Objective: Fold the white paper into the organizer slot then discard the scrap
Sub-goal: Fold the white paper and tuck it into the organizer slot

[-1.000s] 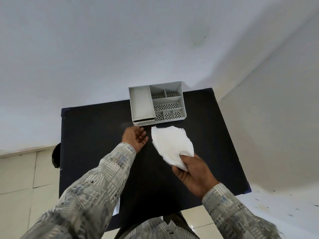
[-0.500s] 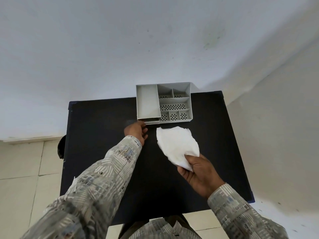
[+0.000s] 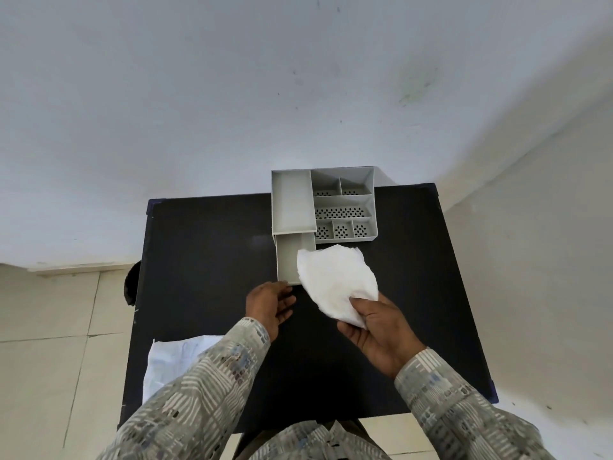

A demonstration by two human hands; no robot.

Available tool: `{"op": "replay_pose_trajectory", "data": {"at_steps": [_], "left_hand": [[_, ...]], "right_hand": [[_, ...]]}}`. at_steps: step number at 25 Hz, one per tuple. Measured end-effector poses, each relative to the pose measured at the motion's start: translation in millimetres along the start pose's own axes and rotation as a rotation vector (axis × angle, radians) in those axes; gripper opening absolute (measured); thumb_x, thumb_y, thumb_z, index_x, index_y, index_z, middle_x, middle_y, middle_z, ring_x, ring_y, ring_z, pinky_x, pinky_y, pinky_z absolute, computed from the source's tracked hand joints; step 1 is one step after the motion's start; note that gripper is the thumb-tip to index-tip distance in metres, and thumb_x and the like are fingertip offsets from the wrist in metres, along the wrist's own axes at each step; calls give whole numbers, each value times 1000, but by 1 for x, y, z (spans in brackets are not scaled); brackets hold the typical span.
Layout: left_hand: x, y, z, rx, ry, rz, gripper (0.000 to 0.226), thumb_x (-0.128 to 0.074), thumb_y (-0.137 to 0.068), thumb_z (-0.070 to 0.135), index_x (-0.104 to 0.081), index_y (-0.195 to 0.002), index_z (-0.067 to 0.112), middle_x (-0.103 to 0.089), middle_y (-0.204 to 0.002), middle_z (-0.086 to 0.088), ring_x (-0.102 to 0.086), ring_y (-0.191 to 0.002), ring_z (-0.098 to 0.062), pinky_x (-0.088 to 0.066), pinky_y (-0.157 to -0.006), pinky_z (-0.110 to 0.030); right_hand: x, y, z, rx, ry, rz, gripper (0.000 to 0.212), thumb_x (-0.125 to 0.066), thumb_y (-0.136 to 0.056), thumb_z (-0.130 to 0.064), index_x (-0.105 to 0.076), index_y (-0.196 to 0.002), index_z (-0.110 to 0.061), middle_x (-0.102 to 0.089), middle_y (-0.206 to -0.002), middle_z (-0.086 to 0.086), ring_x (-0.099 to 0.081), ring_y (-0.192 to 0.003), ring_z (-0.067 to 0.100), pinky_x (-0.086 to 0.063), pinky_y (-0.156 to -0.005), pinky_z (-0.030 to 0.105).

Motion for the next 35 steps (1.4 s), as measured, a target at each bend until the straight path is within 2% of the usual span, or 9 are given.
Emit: {"op": "replay_pose_trajectory", "data": {"at_steps": [6,9,11,14,16,19,23,28,35], "left_hand": [[18,32,17,-27,-171,-45,40,-62,-101,50,-65,-127,19,-70,-111,-10,-68,-89,-27,-58,-82,-47],[4,61,33,-141,-227,-235,44,-71,-95,51,-70,-119,14,-74,-97,-9,-71,-79,-28,-64,-77,-49],[-5,68,43,-264,-356,-267,34,-82,-91,25,-72,-119,10,-81,-96,-5,-80,-79,-25,-68,-75,-49],[-2,57,60,-451,-608,-93,30,-82,-85,6,-74,-113,11,-80,-97,-5,-81,-77,-22,-69,-64,-43],[-6,51,72,-595,-842,-7,28,-80,-83,13,-72,-109,15,-78,-96,-2,-79,-75,-21,-68,-63,-40],[-22,41,83,-723,-1169,56,28,-74,-79,18,-72,-106,15,-78,-98,-4,-76,-84,-25,-65,-80,-40],[-38,18,92,-609,-1238,31,25,-65,-75,11,-71,-99,11,-79,-91,-8,-78,-78,-29,-66,-79,-39],[-48,13,105,-782,-1226,168,63,-71,-85,6,-44,-142,7,-70,-117,-18,-71,-103,-39,-54,-90,-42],[-33,12,101,-913,-1209,202,17,-70,-94,15,-75,-110,15,-72,-115,-8,-74,-98,-27,-54,-93,-38]], "right_hand": [[-19,-16,1,2,67,-26,41,-55,-104,-6,-58,-140,-26,-67,-135,12,-70,-106,32,-62,-56,31],[-35,-26,5,22,214,-60,41,-55,-105,-14,-55,-142,-31,-69,-132,7,-72,-109,31,-62,-60,33],[-45,-32,4,41,538,-24,35,-56,-104,-30,-54,-139,-33,-71,-125,5,-77,-100,29,-63,-61,35],[-54,-48,-7,175,1035,50,31,-58,-99,-42,-57,-128,-34,-73,-110,3,-80,-77,26,-66,-60,37],[-63,-56,-18,311,1279,40,33,-60,-93,-40,-62,-125,-29,-76,-112,6,-79,-85,29,-67,-76,43],[-76,-71,-31,442,1569,51,47,-62,-94,-33,-60,-140,-23,-74,-122,13,-72,-108,34,-59,-96,38],[-84,-101,-35,421,1631,67,39,-63,-94,-26,-63,-129,-10,-72,-119,21,-70,-108,39,-56,-89,37],[-92,-120,-37,531,1668,127,40,-61,-98,-26,-56,-133,-6,-69,-123,22,-65,-113,41,-52,-92,41],[-88,-104,-31,665,1872,112,63,-52,-100,-40,-32,-159,-34,-58,-130,7,-69,-104,32,-58,-83,43]]}}
Point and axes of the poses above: each hand's wrist, its own y-axis away from the middle knuckle, its own x-axis out of the back of the hand, z = x × y, the point moved 7 cm from there along -y, towards the middle knuckle
